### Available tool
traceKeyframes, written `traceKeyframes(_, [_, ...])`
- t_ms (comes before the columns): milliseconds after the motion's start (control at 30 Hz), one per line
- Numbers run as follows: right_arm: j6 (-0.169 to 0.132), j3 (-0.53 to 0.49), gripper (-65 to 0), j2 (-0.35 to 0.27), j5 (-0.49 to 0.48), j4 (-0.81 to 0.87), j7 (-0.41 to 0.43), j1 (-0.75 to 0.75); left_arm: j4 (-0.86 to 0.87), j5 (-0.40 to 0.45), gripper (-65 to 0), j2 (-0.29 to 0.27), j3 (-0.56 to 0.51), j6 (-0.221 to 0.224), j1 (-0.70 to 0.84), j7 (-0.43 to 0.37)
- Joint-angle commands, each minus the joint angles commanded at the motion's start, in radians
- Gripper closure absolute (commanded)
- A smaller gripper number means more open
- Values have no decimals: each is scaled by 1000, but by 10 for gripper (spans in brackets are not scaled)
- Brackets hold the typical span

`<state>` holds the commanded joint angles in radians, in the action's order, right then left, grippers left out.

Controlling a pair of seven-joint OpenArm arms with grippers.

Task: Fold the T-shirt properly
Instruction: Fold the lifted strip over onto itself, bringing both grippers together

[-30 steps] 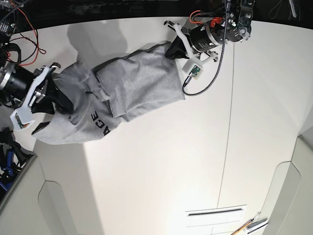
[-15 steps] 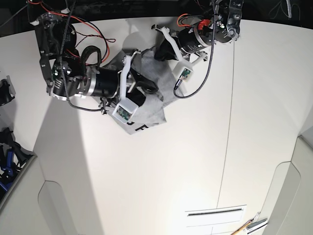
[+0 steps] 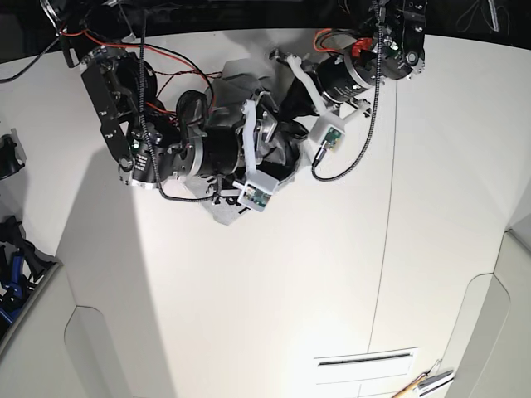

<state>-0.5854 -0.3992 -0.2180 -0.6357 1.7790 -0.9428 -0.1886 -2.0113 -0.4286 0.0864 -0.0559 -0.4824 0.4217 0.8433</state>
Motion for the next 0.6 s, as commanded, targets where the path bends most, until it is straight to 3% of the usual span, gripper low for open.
traceKeyframes(200, [32,157,-411,30,0,55,1,-2,-26,-3,0,0,164,0,21,3])
traceKeyframes(300, [48,272,-409,53,0,55,2,-2,-26,-59,0,0,230,-15,25,14])
traceKeyframes(333, [63,303,-385,54,2,54,2,-2,-26,-81,0,0,251,-32,25,16])
traceKeyframes(367, [78,331,-319,55,17,53,2,-2,-26,-104,0,0,270,-39,25,21])
traceKeyframes(433, [109,374,-96,55,66,46,4,-1,-26,-132,0,0,301,-39,25,22])
traceKeyframes(467, [111,389,0,54,82,35,6,-2,-26,-141,0,0,311,-39,25,22])
traceKeyframes(600, [110,404,0,53,66,-67,27,-2,-26,-183,0,0,319,-71,25,22])
